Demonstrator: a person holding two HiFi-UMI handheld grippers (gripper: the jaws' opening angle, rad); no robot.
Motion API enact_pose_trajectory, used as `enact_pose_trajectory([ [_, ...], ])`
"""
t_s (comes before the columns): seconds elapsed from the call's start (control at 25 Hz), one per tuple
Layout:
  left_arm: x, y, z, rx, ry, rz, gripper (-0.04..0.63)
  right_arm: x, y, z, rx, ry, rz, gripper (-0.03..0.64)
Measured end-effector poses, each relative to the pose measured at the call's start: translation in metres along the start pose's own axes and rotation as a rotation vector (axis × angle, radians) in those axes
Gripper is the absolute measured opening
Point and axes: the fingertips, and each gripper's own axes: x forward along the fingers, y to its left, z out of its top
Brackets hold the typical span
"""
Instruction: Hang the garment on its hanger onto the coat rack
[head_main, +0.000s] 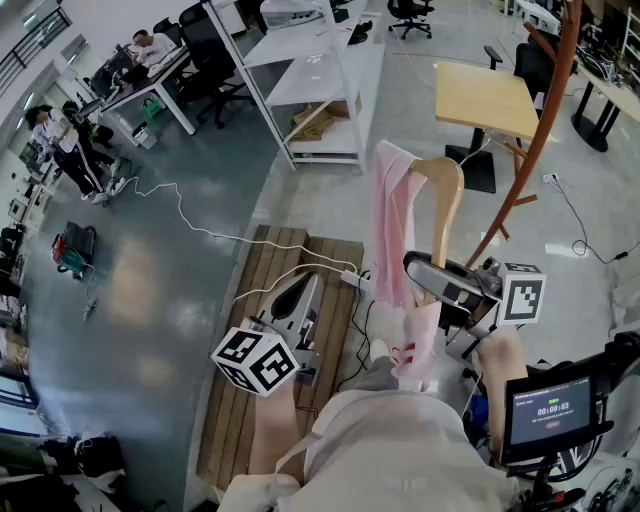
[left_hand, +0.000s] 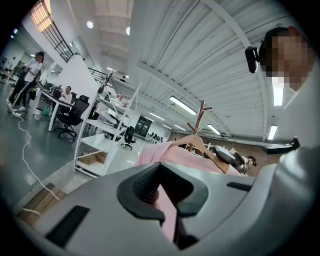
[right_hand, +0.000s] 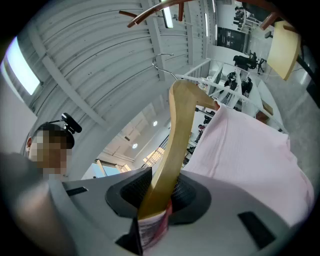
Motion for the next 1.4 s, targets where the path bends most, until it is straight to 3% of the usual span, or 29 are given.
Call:
enact_pose_trajectory([
  [0.48, 0.121, 0.059, 0.042, 0.000, 0.037, -0.122, 0.006, 0.050, -0.094, 0.080, -0.009, -0.034, -0.048, 0.100],
  [0.84, 0.172, 0.047, 0.066, 0.020, 0.029, -0.132, 0.006, 0.062, -0.107, 0.148, -0.045, -0.045, -0.021, 0.100],
  [1.04, 0.208, 0.029, 0.102, 0.065, 0.001, -0.157, 0.006, 0.065, -0.104, 0.200, -0.046, -0.093, -0.004, 0.100],
  [1.4, 0.271, -0.021, 0.157, 0.132, -0.084, -0.263, 0.006, 0.063, -0.091, 0.271, -0.105, -0.154, 0.026, 0.101],
])
